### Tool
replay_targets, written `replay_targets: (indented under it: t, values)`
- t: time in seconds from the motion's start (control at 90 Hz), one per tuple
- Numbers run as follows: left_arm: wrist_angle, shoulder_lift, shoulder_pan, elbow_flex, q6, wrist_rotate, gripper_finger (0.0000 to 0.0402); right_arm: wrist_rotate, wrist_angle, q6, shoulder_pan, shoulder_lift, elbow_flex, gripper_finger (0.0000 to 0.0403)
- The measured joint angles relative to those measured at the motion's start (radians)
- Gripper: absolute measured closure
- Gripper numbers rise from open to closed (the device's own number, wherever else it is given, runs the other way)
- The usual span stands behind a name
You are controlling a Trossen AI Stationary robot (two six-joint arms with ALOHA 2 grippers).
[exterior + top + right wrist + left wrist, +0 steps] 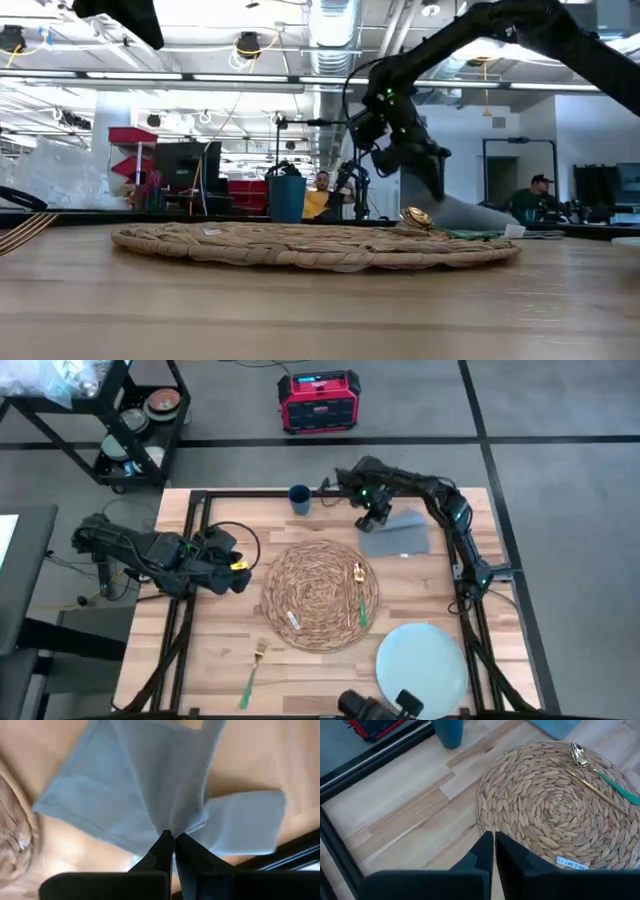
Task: Set table place
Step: Fold the gray table napkin
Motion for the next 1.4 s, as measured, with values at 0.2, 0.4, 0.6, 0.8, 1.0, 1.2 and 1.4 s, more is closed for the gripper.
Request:
replay_targets:
  t: [0.2, 0.4, 0.6, 0.8, 1.0, 1.2, 1.4]
  values:
    - [-0.001, 0.000, -0.015, 0.000, 0.019, 0.001, 0.0401, 0.000, 0.014, 0.009, 0.054, 0.000, -0.114, 0.0403]
    - [0.000, 0.000, -0.017, 0.000, 0.040, 0.003, 0.0401, -0.023, 0.033, -0.049, 0.082, -0.011, -0.137, 0.0395]
    - [0.000, 0.000, -0.017, 0.000, 0.047, 0.003, 0.0401, -0.076, 0.063, -0.081, 0.085, -0.137, -0.136, 0.0347]
    - [0.000, 0.000, -0.017, 0.000, 0.112, 0.002, 0.0401, -0.105, 0.064, -0.061, 0.091, -0.284, -0.185, 0.0288]
    - [0.000, 0.000, -0.017, 0.000, 0.161, 0.000, 0.0401, 0.048, 0.296, -0.162, 0.064, -0.376, -0.302, 0.0264]
    - [0.001, 0.000, -0.016, 0.000, 0.170, 0.000, 0.0401, 0.060, 0.304, -0.160, -0.074, -0.275, -0.302, 0.0302]
    - [0.002, 0.000, -0.016, 0.000, 0.122, 0.000, 0.0401, 0.066, 0.349, -0.211, -0.173, -0.245, -0.318, 0.0390]
